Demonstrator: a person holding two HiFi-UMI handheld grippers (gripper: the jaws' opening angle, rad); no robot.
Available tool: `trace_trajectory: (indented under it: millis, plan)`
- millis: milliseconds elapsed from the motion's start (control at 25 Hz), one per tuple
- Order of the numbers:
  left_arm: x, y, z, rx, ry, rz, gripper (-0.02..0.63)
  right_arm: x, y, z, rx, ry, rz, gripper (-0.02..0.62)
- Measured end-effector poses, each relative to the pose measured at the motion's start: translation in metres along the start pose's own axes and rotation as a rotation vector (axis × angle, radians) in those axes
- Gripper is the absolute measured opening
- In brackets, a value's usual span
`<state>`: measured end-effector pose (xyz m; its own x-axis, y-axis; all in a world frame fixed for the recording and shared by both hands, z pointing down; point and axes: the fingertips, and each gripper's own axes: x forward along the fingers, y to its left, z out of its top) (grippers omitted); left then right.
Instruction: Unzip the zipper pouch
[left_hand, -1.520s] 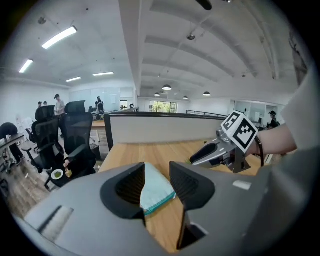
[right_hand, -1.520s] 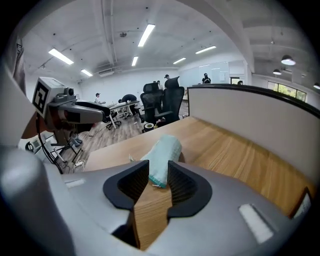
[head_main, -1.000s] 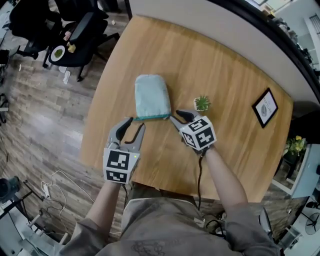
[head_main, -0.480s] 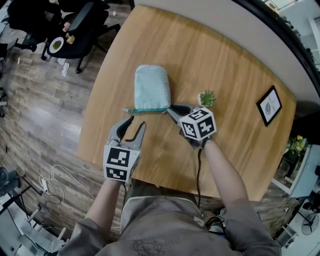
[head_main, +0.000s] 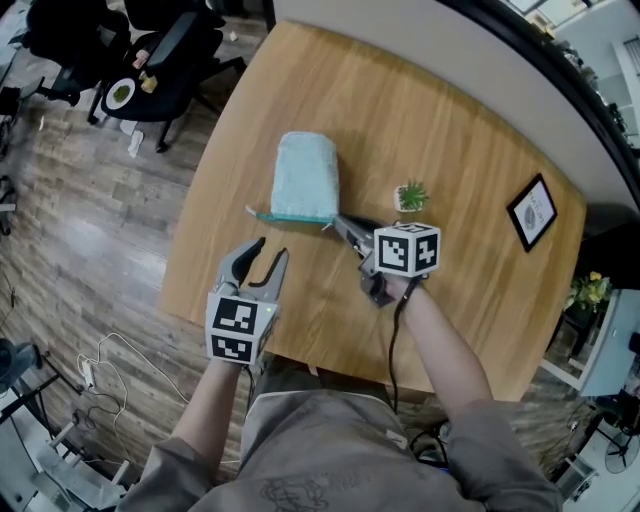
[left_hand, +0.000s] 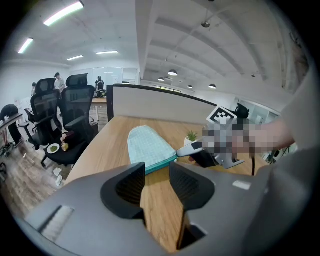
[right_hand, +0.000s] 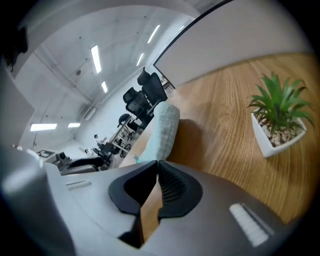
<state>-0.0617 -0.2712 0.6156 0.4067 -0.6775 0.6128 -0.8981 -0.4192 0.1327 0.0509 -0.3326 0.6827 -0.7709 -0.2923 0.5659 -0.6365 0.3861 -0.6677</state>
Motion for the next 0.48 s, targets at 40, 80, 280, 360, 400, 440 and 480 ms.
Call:
trace_trajectory:
  millis: [40,80,280,360,400,440,480]
  plan:
    - [-0.004,0.001,0.003,0.0,-0.007,0.001,0.152,-0.006,0.007,0.004,0.03,-0.023,0.015,0.021]
    - [-0.009,0.001,0.007,0.001,-0.015,0.001,0.152,-0.012,0.015,0.007,0.056,-0.043,0.032,0.021]
    - [-0.035,-0.002,0.032,0.018,-0.062,-0.008,0.152,-0.047,0.059,0.026,0.16,-0.142,0.122,0.018]
    - [-0.048,-0.004,0.045,0.028,-0.088,-0.014,0.152,-0.065,0.074,0.036,0.199,-0.196,0.155,0.018]
    - [-0.055,-0.006,0.052,0.037,-0.102,-0.018,0.152,-0.075,0.082,0.041,0.213,-0.228,0.177,0.018]
    - [-0.062,-0.009,0.06,0.048,-0.117,-0.022,0.152,-0.086,0.09,0.046,0.225,-0.259,0.199,0.018]
    - [-0.071,-0.012,0.068,0.059,-0.132,-0.027,0.152,-0.097,0.097,0.051,0.235,-0.288,0.216,0.018]
